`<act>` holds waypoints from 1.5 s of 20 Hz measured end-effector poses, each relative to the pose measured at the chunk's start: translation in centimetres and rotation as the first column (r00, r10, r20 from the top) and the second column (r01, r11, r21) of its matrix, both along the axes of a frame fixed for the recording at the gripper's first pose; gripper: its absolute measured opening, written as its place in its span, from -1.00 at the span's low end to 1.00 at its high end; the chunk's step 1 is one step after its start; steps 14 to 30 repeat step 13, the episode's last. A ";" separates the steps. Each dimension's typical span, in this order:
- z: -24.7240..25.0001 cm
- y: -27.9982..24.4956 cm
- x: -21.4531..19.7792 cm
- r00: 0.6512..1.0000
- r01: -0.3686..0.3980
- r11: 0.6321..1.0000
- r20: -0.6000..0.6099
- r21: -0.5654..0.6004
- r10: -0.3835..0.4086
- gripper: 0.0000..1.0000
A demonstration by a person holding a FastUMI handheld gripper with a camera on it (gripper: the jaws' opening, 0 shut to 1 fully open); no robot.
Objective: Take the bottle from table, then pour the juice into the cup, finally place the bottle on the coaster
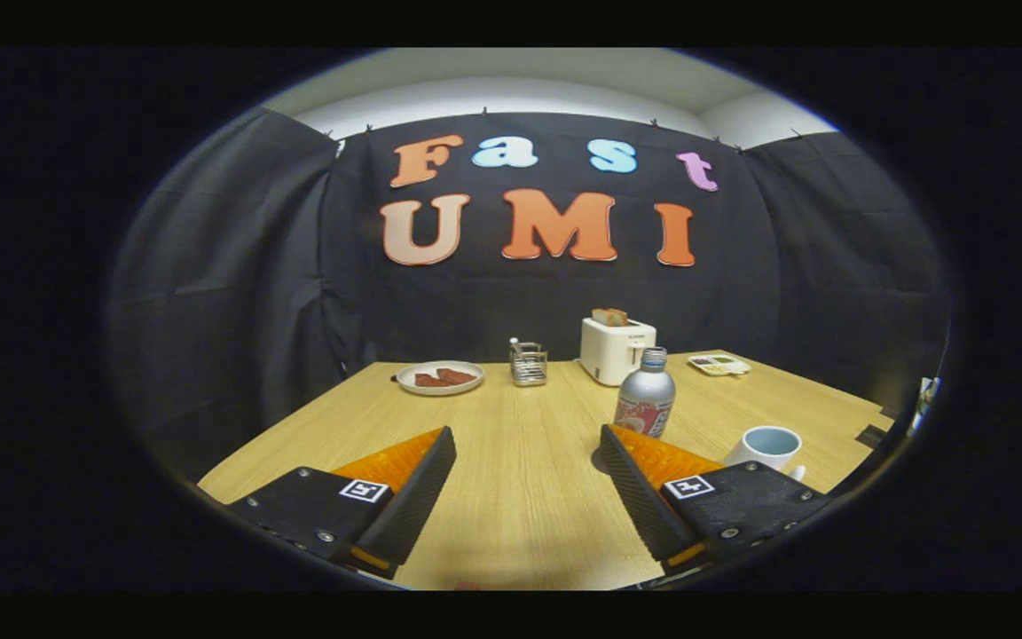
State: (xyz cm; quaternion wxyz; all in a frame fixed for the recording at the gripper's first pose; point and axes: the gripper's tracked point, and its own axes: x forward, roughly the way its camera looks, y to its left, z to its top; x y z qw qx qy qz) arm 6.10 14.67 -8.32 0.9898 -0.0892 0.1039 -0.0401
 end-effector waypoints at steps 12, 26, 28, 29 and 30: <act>1.2 0.9 -2.1 0.999 -0.022 1.000 0.039 0.000 0.022 0.94; 1.2 0.7 -2.1 0.999 -0.021 1.000 0.042 -0.001 0.021 0.95; 1.2 0.7 -2.1 0.999 -0.021 1.000 0.042 -0.001 0.021 0.95; 1.2 0.7 -2.1 0.999 -0.021 1.000 0.042 -0.001 0.021 0.95; 1.2 0.7 -2.1 0.999 -0.021 1.000 0.042 -0.001 0.021 0.95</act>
